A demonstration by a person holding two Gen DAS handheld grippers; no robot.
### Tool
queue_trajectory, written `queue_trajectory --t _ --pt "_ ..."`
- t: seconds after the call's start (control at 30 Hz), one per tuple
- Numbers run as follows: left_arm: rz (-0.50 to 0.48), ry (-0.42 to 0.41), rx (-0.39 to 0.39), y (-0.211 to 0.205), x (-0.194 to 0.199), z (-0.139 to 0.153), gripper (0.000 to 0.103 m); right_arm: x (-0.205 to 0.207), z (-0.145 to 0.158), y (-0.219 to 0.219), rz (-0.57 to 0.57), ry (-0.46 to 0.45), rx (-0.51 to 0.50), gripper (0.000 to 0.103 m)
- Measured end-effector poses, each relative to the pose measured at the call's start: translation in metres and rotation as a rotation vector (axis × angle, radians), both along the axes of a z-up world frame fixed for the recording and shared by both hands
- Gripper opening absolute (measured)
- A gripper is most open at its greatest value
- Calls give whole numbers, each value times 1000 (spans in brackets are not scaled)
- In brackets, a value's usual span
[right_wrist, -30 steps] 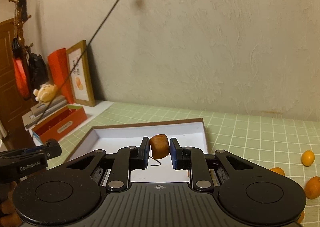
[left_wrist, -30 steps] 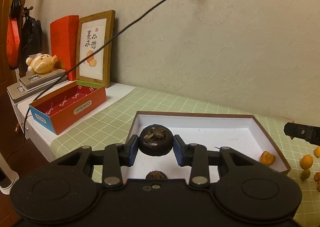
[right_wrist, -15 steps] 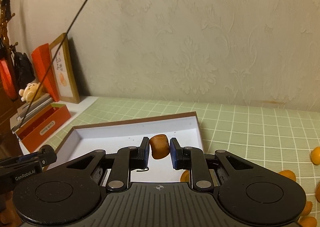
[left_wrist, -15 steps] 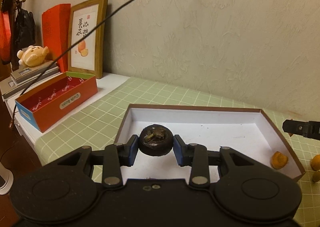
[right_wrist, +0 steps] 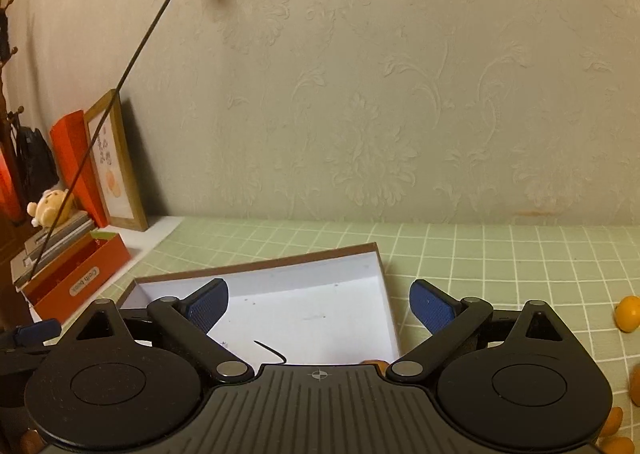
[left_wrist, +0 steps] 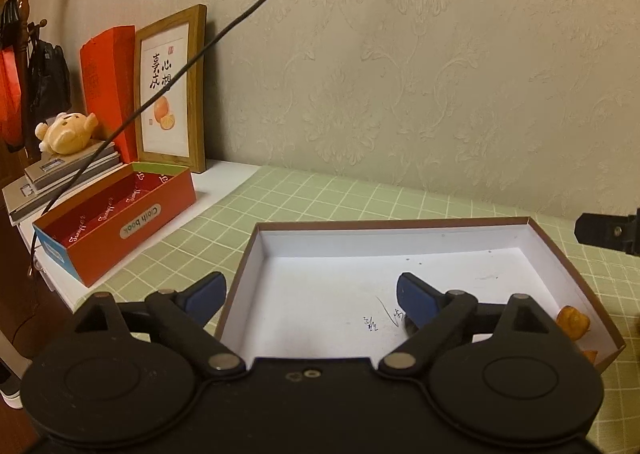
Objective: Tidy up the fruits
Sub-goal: 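Open both tools to release the fruits into the tray, then withdraw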
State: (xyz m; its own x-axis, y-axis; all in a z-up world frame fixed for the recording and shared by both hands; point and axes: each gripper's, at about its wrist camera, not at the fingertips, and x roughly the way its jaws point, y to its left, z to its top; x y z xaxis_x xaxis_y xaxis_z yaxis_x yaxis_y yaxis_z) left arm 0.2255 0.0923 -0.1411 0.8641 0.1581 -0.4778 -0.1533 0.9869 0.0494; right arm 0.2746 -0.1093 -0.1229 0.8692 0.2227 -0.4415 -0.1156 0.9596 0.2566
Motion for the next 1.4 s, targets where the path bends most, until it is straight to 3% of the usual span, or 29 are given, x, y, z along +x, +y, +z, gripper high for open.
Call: queue_trajectory --t 0.37,0.67,0.8,1.07,1.4 --pt "27 -39 -4 3 -29 25 89 -22 20 -18 1 -30 58 97" --pt "16 -53 -12 -1 -58 40 91 -48 38 -23 11 -65 42 97" --pt "3 -59 -27 -7 -72 47 93 -68 47 -28 -1 -90 34 103" --pt "-79 -80 -21 -40 -96 59 95 -109 55 -52 -36 -122 19 103" --pt "-263 -71 -5 -111 -105 49 95 -153 47 -113 -162 -117 17 103"
